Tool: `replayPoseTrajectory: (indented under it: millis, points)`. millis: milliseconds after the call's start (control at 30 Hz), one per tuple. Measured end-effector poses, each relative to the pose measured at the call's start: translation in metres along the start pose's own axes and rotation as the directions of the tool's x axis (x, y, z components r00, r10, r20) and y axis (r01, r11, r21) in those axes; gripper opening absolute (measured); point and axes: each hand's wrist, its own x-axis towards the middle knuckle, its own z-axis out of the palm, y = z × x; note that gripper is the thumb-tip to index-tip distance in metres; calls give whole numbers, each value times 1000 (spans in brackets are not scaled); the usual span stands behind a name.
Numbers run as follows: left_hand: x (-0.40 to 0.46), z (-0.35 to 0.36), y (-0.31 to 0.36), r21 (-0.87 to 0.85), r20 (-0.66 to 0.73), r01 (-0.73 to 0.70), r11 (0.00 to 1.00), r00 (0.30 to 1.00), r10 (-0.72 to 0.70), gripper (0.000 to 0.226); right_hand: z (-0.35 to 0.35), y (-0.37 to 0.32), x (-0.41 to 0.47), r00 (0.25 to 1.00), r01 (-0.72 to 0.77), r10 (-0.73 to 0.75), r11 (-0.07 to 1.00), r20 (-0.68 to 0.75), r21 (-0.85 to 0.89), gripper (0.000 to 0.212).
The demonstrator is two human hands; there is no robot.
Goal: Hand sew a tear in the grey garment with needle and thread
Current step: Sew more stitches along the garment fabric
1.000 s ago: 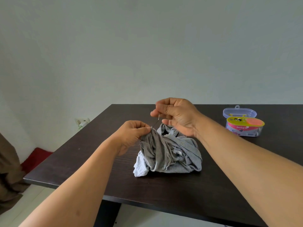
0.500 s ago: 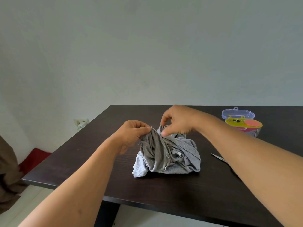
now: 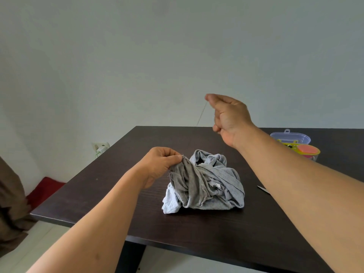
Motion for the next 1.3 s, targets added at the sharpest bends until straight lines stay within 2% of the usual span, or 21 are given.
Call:
replayPoseTrajectory:
  millis: [67, 100, 133, 200, 233, 267, 300, 367, 433, 500, 567, 633, 800, 933, 1033, 1200, 1300]
  points:
    - [0, 0, 0, 6, -1, -2, 1000, 1000, 2, 8, -5, 4, 4, 991, 74, -88, 988, -104, -134, 21]
    - [0, 0, 1, 8, -3, -3, 1000, 1000, 3, 8, -8, 7, 4, 988, 93, -125, 949, -88, -300, 20]
    - [0, 0, 1, 1, -2, -3, 1000, 1000, 3, 9, -11, 10, 3, 990, 101, -134, 860, -30, -500, 18]
    - [0, 0, 3, -26, 4, -1, 1000, 1000, 1, 10, -15, 20, -2, 992, 123, -81, 554, 93, -823, 19]
    - [0, 1, 3, -32, 7, -1, 999, 1000, 1, 10, -15, 24, -5, 988, 153, -68, 405, 137, -902, 17]
    - [0, 1, 4, -32, 10, -2, 999, 1000, 2, 10, -13, 26, -8, 981, 195, -78, 314, 180, -929, 13]
    - [0, 2, 5, -31, 11, -3, 1000, 1000, 4, 10, -11, 27, -10, 970, 244, -83, 284, 229, -927, 10]
    - [-1, 3, 6, -29, 12, -4, 1000, 1000, 5, 10, -7, 30, -12, 941, 324, -14, 336, 339, -884, 23]
    - [-2, 4, 7, -27, 16, -2, 1000, 1000, 2, 11, -2, 32, -16, 903, 321, 138, 412, 406, -853, 36]
    - [-2, 5, 8, -28, 17, -1, 1000, 1000, 1, 11, 1, 37, -18, 866, 334, 244, 370, 438, -867, 39]
    - [-3, 5, 9, -27, 19, -3, 1000, 1000, 4, 11, 3, 41, -18, 853, 386, 247, 294, 460, -874, 34]
    - [-3, 4, 9, -25, 27, -3, 1000, 1000, 4, 12, 2, 43, -19, 846, 417, 225, 284, 483, -863, 24]
    - [-5, 5, 9, -17, 32, -11, 1000, 999, 11, 10, 1, 44, -18, 860, 448, 113, 303, 498, -841, 12]
    - [-4, 4, 10, -20, 25, -13, 1000, 1000, 13, 10, -2, 35, -15, 875, 437, 39, 364, 482, -822, 13]
    - [-3, 4, 10, -4, 17, -10, 1000, 1000, 10, 9, -2, 29, -11, 871, 464, -16, 356, 492, -811, 13]
    - [-4, 4, 7, -13, 22, -3, 1000, 1000, 3, 12, -6, 21, -5, 868, 484, -304, 352, 392, -801, 16]
    - [-4, 4, 8, -20, 22, -11, 1000, 1000, 11, 12, -7, 18, -2, 840, 494, -421, 329, 343, -805, 16]
